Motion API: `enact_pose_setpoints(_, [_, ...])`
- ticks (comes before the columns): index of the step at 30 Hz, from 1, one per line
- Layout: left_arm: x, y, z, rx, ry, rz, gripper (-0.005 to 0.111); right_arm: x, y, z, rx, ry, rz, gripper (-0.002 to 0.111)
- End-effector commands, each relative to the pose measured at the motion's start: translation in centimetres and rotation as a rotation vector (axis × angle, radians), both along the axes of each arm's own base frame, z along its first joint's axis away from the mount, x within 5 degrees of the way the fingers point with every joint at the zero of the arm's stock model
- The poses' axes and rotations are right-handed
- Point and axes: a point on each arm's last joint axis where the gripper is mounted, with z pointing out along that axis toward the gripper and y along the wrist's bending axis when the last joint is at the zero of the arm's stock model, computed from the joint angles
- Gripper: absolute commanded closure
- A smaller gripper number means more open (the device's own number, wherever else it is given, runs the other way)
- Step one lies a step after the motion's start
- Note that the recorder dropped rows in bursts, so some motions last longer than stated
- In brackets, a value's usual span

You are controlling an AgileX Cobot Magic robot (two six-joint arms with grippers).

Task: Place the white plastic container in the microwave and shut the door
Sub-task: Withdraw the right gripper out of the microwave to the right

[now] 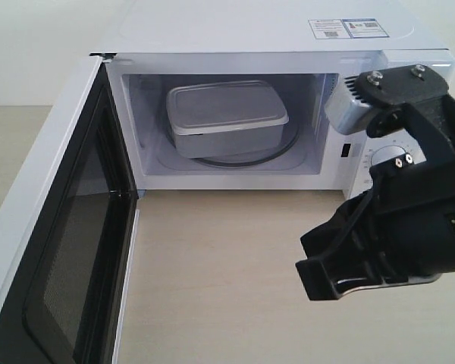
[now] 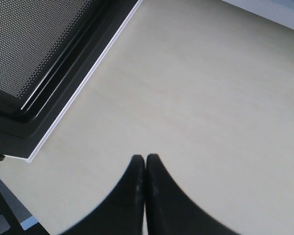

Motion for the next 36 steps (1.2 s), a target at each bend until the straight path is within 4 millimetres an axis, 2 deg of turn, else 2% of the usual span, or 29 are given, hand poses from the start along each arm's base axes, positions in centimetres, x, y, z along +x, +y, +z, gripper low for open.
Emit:
enact_pose_setpoints(1, [0.0,0.0,0.1,-0.008,-0.017,-0.001,0.102,-0.1,-0.1,0.0,-0.001,-0.016,0.009,0.108])
enact_pose_setpoints(27, [0.0,0.0,0.1,-0.008,-0.017,-0.001,0.102,0.0,-0.2,0.1,-0.010,-0.038,0.014,0.108])
enact_pose_setpoints(30, [0.0,0.0,0.1,-0.006,-0.017,-0.001,0.102,0.1,-1.3,1.0,0.007,-0.098,-0.015,0.108])
enact_pose_setpoints(36, [0.0,0.0,0.1,-0.004,-0.017,0.000,0.102,0.7,-6.3,3.4,0.313,-0.346,-0.359,0.108])
